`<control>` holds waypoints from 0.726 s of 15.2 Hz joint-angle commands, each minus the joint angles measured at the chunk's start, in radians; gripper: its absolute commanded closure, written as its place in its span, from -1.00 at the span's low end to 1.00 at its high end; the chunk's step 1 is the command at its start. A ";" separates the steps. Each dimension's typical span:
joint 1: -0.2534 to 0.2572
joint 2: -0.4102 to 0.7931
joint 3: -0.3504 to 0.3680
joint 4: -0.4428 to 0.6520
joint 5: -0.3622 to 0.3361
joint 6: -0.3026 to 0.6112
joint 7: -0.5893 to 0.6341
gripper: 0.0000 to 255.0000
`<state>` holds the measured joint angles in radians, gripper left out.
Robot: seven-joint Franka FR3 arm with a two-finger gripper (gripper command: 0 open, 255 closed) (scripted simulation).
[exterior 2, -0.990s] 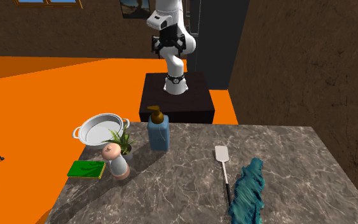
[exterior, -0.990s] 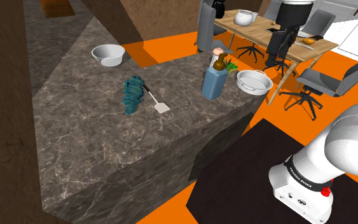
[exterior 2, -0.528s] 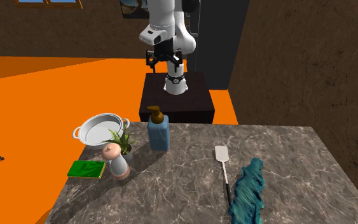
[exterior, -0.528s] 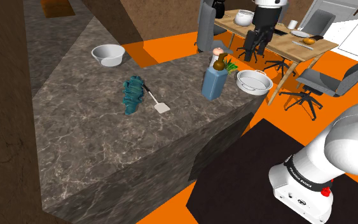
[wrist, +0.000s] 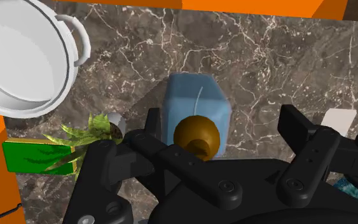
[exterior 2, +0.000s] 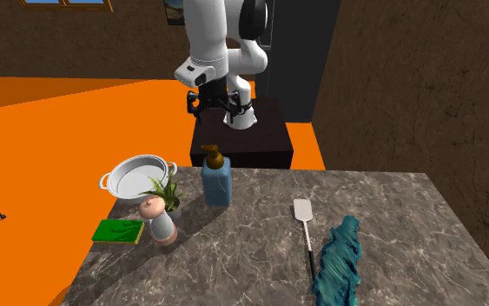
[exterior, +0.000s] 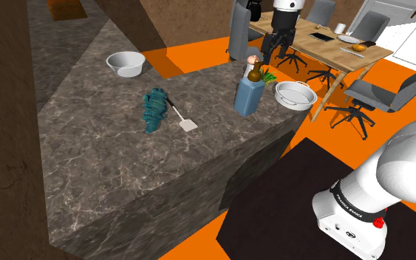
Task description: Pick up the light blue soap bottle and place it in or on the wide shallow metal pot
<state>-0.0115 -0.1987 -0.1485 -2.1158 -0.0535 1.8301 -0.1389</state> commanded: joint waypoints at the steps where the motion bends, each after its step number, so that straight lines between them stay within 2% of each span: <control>1: -0.002 0.079 -0.008 0.058 0.010 0.031 -0.005 -1.00; 5: -0.010 0.214 -0.019 0.180 0.032 0.061 -0.017 -1.00; 11: -0.011 0.228 -0.020 0.116 0.034 0.140 -0.019 -1.00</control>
<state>-0.0230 0.0298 -0.1689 -1.9861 -0.0191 1.9557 -0.1585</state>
